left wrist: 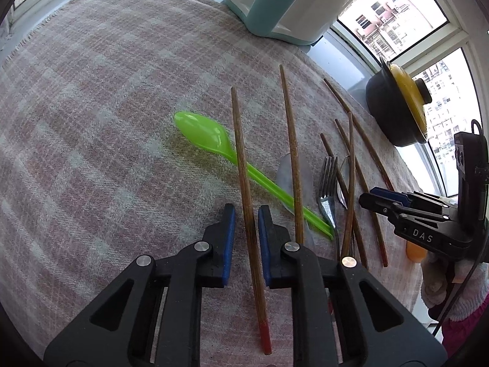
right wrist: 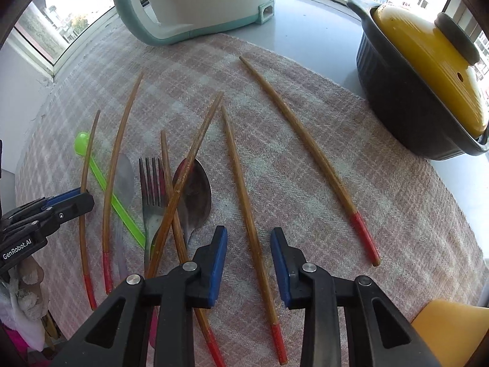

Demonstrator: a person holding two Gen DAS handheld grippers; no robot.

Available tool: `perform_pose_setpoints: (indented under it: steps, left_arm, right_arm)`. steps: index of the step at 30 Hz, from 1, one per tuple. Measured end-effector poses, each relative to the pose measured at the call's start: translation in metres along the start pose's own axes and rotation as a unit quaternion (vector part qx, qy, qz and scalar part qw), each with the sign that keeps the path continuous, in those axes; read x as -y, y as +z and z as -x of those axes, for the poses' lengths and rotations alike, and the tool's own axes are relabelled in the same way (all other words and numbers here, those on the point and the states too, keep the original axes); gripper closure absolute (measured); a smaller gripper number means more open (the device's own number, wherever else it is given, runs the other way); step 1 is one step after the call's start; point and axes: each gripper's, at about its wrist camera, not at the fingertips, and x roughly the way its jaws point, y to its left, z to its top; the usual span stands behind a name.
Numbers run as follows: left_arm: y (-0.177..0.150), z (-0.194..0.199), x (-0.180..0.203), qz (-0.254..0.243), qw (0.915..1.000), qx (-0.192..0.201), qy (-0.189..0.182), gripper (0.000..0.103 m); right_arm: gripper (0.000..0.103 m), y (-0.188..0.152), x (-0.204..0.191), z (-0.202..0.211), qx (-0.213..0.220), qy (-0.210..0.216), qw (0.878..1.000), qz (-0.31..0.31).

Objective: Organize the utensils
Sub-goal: 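Lower the left tool onto a red-tipped chopstick while the right tool grasps another chopstick, then lift and carry the chopsticks in both tools over the yellow container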

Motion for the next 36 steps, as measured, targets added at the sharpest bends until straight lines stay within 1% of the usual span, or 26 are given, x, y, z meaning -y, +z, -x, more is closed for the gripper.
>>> perform_pose_setpoints:
  steps: [3, 5, 6, 7, 10, 17, 23, 26, 30, 36]
  left_arm:
    - [0.003, -0.003, 0.000, 0.003, 1.0000, 0.004, -0.003, 0.094]
    - [0.004, -0.003, 0.000, 0.002, 1.0000, 0.007, -0.005, 0.096]
    - [0.004, -0.003, -0.001, 0.002, 1.0000, 0.007, -0.006, 0.096]
    - [0.004, -0.003, -0.001, 0.001, 0.9999, 0.008, -0.006, 0.097]
    - [0.004, -0.001, 0.000, -0.002, 0.9999, 0.014, -0.006, 0.097]
    - [-0.008, 0.023, 0.001, -0.013, 0.9991, 0.041, -0.002, 0.098]
    - [-0.019, 0.044, 0.005, -0.011, 0.9982, 0.059, -0.007, 0.099]
    - [-0.024, 0.056, 0.013, -0.019, 0.9972, 0.071, -0.010, 0.099]
    - [-0.032, 0.073, 0.026, -0.029, 0.9957, 0.085, -0.022, 0.099]
    - [-0.043, 0.089, 0.055, -0.048, 0.9926, 0.105, -0.037, 0.099]
  right_arm:
    - [0.080, 0.006, -0.006, -0.003, -0.004, -0.012, 1.000, 0.008]
    - [0.089, 0.009, -0.007, -0.004, -0.006, -0.017, 1.000, 0.012]
    - [0.090, 0.010, -0.007, -0.004, -0.007, -0.018, 1.000, 0.012]
    - [0.096, 0.010, -0.006, -0.004, -0.007, -0.014, 1.000, 0.011]
    - [0.099, 0.007, -0.001, -0.001, -0.006, -0.004, 1.000, 0.003]
    - [0.099, -0.014, 0.023, 0.017, 0.021, 0.013, 0.999, -0.022]
    - [0.099, -0.031, 0.025, 0.041, 0.056, 0.029, 0.997, -0.040]
    - [0.099, -0.042, 0.024, 0.054, 0.076, 0.029, 0.996, -0.046]
    - [0.099, -0.062, 0.025, 0.077, 0.103, 0.040, 0.992, -0.057]
    - [0.099, -0.089, 0.029, 0.107, 0.136, 0.048, 0.987, -0.075]
